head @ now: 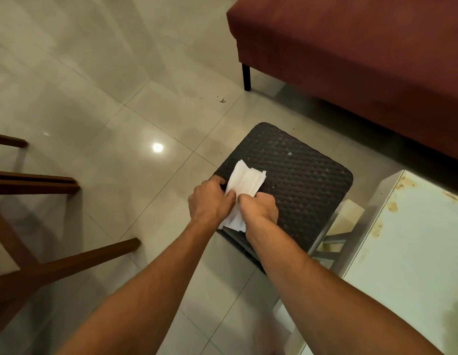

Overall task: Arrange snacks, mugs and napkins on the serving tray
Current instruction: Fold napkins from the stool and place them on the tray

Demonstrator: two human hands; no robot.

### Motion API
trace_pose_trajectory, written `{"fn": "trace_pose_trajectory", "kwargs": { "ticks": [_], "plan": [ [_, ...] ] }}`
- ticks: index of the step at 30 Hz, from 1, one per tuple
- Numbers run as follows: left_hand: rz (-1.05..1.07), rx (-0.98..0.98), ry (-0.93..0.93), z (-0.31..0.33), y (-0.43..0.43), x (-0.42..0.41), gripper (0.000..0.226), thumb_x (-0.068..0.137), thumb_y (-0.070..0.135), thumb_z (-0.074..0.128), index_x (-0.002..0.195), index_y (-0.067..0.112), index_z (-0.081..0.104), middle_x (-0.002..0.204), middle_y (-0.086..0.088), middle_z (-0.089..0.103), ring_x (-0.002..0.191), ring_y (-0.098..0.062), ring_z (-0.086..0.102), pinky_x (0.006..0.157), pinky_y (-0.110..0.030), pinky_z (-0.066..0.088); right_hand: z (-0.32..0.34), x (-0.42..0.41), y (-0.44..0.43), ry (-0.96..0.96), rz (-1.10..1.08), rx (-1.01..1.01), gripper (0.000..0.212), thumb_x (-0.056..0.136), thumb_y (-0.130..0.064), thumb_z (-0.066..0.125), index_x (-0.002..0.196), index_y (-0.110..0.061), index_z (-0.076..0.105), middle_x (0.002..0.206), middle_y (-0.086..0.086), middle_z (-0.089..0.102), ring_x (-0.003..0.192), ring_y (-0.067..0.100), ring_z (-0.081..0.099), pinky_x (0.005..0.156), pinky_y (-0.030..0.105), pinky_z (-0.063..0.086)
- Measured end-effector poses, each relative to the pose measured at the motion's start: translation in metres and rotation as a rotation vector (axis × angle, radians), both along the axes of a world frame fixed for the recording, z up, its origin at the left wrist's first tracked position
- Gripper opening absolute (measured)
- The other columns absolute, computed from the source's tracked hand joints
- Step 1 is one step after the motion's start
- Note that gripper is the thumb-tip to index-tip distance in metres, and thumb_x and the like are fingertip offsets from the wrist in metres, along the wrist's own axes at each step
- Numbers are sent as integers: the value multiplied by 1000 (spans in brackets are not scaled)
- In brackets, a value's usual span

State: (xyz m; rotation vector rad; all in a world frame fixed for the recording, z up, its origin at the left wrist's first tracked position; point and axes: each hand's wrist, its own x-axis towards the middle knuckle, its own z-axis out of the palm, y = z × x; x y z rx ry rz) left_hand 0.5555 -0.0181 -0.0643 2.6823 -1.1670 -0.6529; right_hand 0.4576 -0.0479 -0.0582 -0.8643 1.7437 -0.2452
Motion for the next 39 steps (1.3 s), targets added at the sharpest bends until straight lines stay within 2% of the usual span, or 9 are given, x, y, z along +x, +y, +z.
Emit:
{"fn": "trace_pose_trajectory", "kwargs": {
  "ticks": [5,9,14,17,23,25,29,33,39],
  "plan": [
    [-79,-5,122,10,-4,-10,22,92,38,64,100,17,68,94,0,71,84,-21,67,81,-40,60,1,-10,8,23,40,-100,24,88,-33,65,105,-17,70,104,4,71,93,23,68,84,42,59],
    [-96,-95,193,27,2,-54,14,93,44,60,91,30,60,81,15,59,69,-2,59,65,-26,52,13,-55,17,69,-7,-213,17,90,-37,62,94,-21,66,92,-1,72,83,20,69,77,43,60],
    [-205,-192,330,54,1,-165,24,97,42,55,89,26,70,82,7,69,77,-13,66,72,-37,55,34,-158,27,192,-82,-405,27,93,-40,58,77,-18,59,73,-4,67,67,18,63,60,34,51],
    [-275,-210,444,70,-4,-244,25,98,38,54,96,24,75,87,1,72,81,-18,68,77,-40,55,47,-232,32,254,-141,-478,24,94,-40,57,81,-21,65,77,-5,67,68,14,62,60,31,47],
    [-277,-254,638,93,5,-406,22,97,34,61,107,24,78,98,8,77,87,-13,70,82,-29,56,74,-397,54,364,-200,-550,27,97,-37,57,80,-18,66,75,-1,65,62,8,58,51,17,36],
    [-291,-262,649,96,14,-450,20,96,33,63,107,25,77,99,10,77,86,-11,70,80,-25,53,83,-443,65,390,-200,-556,26,96,-37,59,82,-18,69,72,-4,68,62,8,62,53,27,47],
    [-329,-249,607,90,38,-514,20,95,35,64,104,26,79,97,10,78,87,-9,71,74,-19,48,84,-506,89,411,-224,-544,14,96,-31,64,95,-23,75,76,-8,73,65,7,67,57,24,53],
    [-364,-222,511,74,58,-552,18,94,38,64,97,29,79,88,11,78,69,-3,61,58,-10,37,68,-544,104,444,-230,-501,17,94,-28,66,104,-20,77,88,0,78,74,18,70,70,39,60],
    [-373,-182,408,53,64,-567,18,94,37,64,94,25,77,82,8,77,73,-13,69,60,-23,46,42,-559,108,454,-145,-447,19,95,-30,63,102,-18,75,87,2,76,75,20,69,68,37,59]
  ]
}}
